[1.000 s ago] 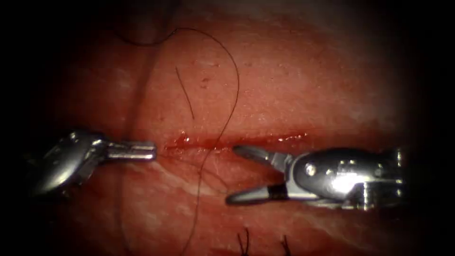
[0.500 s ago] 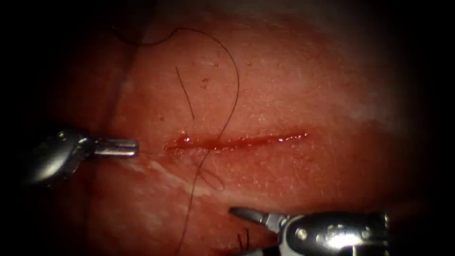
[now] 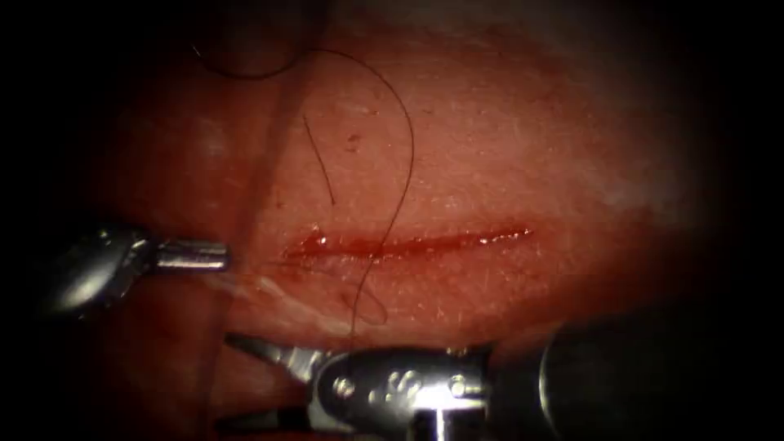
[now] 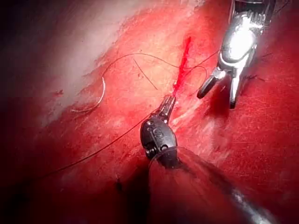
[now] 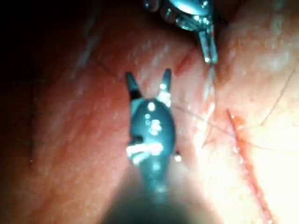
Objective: Wound Closure
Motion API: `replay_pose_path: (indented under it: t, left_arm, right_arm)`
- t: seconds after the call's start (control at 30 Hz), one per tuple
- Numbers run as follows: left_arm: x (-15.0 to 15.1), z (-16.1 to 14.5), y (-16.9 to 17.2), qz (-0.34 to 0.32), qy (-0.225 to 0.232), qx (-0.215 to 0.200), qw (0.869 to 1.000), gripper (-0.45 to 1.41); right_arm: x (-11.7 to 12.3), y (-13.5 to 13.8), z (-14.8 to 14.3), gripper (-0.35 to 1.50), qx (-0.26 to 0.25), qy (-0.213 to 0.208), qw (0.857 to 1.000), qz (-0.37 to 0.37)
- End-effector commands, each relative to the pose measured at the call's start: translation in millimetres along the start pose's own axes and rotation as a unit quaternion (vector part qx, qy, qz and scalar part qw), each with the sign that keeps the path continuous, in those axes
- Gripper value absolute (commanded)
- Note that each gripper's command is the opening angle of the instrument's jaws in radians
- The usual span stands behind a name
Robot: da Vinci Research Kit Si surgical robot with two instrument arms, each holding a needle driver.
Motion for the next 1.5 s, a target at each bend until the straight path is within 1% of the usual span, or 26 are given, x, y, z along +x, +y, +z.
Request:
replay_pose_path:
  t: [0.03, 0.13, 0.27, 0.37, 0.53, 0.57, 0.63, 0.7, 0.73, 0.83, 0.93, 1.1, 1.13, 1.2, 1.3, 1.37, 1.4, 1.43, 1.5]
  left_arm:
    - [-0.8, 0.7, 0.3, -0.002, -0.001, 0.001, 1.0, -0.45]
    - [-0.5, 0.9, 1.0, -0.002, 0.0, -0.006, 1.0, -0.45]
    - [0.3, 1.6, 1.9, 0.003, 0.0, -0.013, 1.0, -0.45]
    - [0.9, 1.9, 2.6, 0.007, 0.0, -0.019, 1.0, -0.45]
    - [1.3, 2.2, 3.0, 0.01, -0.001, -0.02, 1.0, -0.45]
    - [1.3, 2.4, 3.1, 0.009, -0.001, -0.02, 1.0, -0.45]
    - [1.5, 2.6, 3.2, 0.009, 0.0, -0.021, 1.0, -0.45]
    - [1.7, 2.6, 3.3, 0.009, 0.0, -0.021, 1.0, -0.45]
    - [1.7, 2.6, 3.3, 0.008, -0.001, -0.021, 1.0, -0.45]
    - [1.8, 2.6, 3.3, 0.008, -0.001, -0.021, 1.0, -0.45]
    - [1.8, 2.6, 3.3, 0.008, -0.001, -0.021, 1.0, -0.45]
    - [1.9, 2.6, 3.4, 0.008, -0.001, -0.021, 1.0, -0.45]
    - [1.9, 2.6, 3.4, 0.008, -0.001, -0.021, 1.0, -0.45]
    - [1.9, 2.6, 3.4, 0.008, -0.001, -0.021, 1.0, -0.45]
    - [1.9, 2.6, 3.4, 0.008, -0.001, -0.022, 1.0, -0.45]
    - [1.9, 2.6, 3.4, 0.008, -0.001, -0.022, 1.0, -0.45]
    - [1.9, 2.6, 3.4, 0.008, -0.001, -0.022, 1.0, -0.45]
    - [1.9, 2.6, 3.4, 0.008, -0.001, -0.022, 1.0, -0.45]
    - [2.0, 2.6, 3.4, 0.007, -0.001, -0.022, 1.0, -0.45]
  right_arm:
    - [0.4, 0.4, -0.3, 0.88, -0.008, 0.002, 1.0, -0.006]
    - [2.1, 1.8, -1.6, 0.83, -0.019, -0.002, 1.0, -0.009]
    - [3.3, 3.2, -2.9, 0.79, -0.009, -0.038, 0.999, -0.003]
    - [3.4, 4.2, -3.7, 0.78, -0.002, -0.063, 0.998, 0.0]
    - [2.7, 4.3, -4.0, 0.68, 0.016, -0.103, 0.995, -0.006]
    - [2.5, 4.2, -3.9, 0.64, 0.022, -0.12, 0.993, -0.001]
    - [2.3, 4.2, -3.5, 0.42, 0.039, -0.162, 0.986, 0.0]
    - [2.1, 4.2, -3.4, 0.31, 0.05, -0.192, 0.98, 0.002]
    - [2.0, 4.2, -3.4, 0.26, 0.054, -0.201, 0.978, 0.001]
    - [2.0, 4.3, -3.4, 0.0, 0.059, -0.216, 0.975, 0.004]
    - [1.8, 4.4, -3.3, -0.05, 0.06, -0.224, 0.973, 0.003]
    - [1.4, 5.0, -3.2, -0.05, 0.049, -0.223, 0.974, 0.003]
    - [1.5, 4.9, -3.2, -0.35, 0.046, -0.224, 0.973, 0.003]
    - [1.6, 4.8, -3.3, -0.35, 0.044, -0.225, 0.973, 0.003]
    - [1.9, 5.0, -3.4, -0.35, 0.036, -0.216, 0.976, 0.007]
    - [2.0, 5.2, -3.4, 0.17, 0.031, -0.211, 0.977, 0.002]
    - [2.0, 5.3, -3.4, 0.34, 0.029, -0.207, 0.978, 0.0]
    - [1.9, 5.4, -3.4, 0.42, 0.028, -0.207, 0.978, 0.0]
    - [1.6, 5.5, -3.3, 0.44, 0.028, -0.208, 0.978, -0.001]
